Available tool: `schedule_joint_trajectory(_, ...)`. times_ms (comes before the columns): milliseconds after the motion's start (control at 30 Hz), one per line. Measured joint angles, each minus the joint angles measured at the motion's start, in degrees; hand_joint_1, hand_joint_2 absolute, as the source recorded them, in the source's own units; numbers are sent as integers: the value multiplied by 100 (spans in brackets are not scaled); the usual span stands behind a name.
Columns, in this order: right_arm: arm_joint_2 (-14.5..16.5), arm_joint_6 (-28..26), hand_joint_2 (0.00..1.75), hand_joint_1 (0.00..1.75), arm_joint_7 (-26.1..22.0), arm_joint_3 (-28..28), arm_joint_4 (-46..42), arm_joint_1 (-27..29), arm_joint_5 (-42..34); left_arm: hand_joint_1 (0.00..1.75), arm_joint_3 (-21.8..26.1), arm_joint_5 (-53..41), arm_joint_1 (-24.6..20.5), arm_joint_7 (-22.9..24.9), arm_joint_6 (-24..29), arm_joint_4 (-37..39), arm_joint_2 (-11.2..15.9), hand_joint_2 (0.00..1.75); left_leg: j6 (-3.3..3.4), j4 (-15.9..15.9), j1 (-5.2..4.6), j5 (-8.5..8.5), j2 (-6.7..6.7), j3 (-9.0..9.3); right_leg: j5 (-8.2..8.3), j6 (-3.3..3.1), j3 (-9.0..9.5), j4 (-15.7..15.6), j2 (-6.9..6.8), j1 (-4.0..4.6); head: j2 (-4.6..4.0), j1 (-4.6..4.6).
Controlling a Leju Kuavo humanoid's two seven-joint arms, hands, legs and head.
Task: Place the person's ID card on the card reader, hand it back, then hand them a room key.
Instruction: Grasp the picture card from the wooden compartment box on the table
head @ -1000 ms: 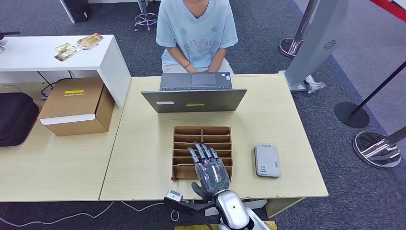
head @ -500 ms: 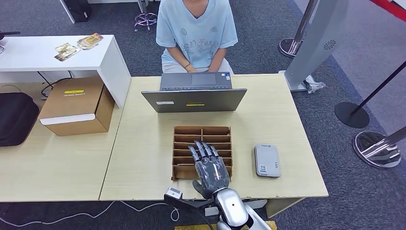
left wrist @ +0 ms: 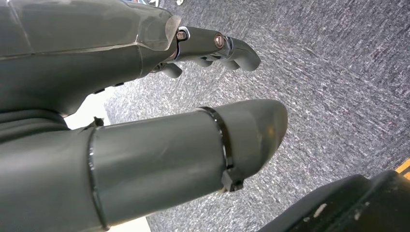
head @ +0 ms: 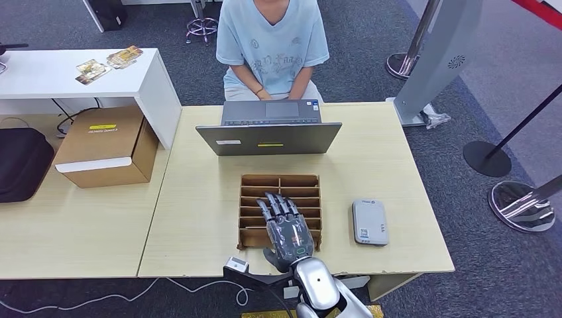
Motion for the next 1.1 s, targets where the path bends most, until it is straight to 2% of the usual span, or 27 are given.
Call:
schedule_joint_trajectory(700, 3, -7, 175, 3, -3, 0, 56, -20, -11, 0, 0, 1, 0, 0, -2, 0, 0, 0, 0, 0, 0, 0, 0, 0, 0, 0, 0, 0, 0, 0, 0, 0)
schedule_joint_trajectory(867, 2, -9, 175, 14, -3, 0, 56, -18, -17, 0, 0, -2, 0, 0, -2, 0, 0, 0, 0, 0, 0, 0, 0, 0, 0, 0, 0, 0, 0, 0, 0, 0)
schedule_joint_trajectory(1000, 2, -9, 175, 41, -3, 0, 55, -17, -17, 0, 0, -5, 0, -1, -2, 0, 0, 0, 0, 0, 0, 0, 0, 0, 0, 0, 0, 0, 0, 0, 0, 0)
schedule_joint_trajectory(1100, 1, -9, 175, 49, -3, 0, 55, -16, -19, 0, -2, -13, 0, -4, -3, 0, 0, 0, 0, 0, 0, 0, 0, 0, 0, 0, 0, 0, 0, 0, 0, 0)
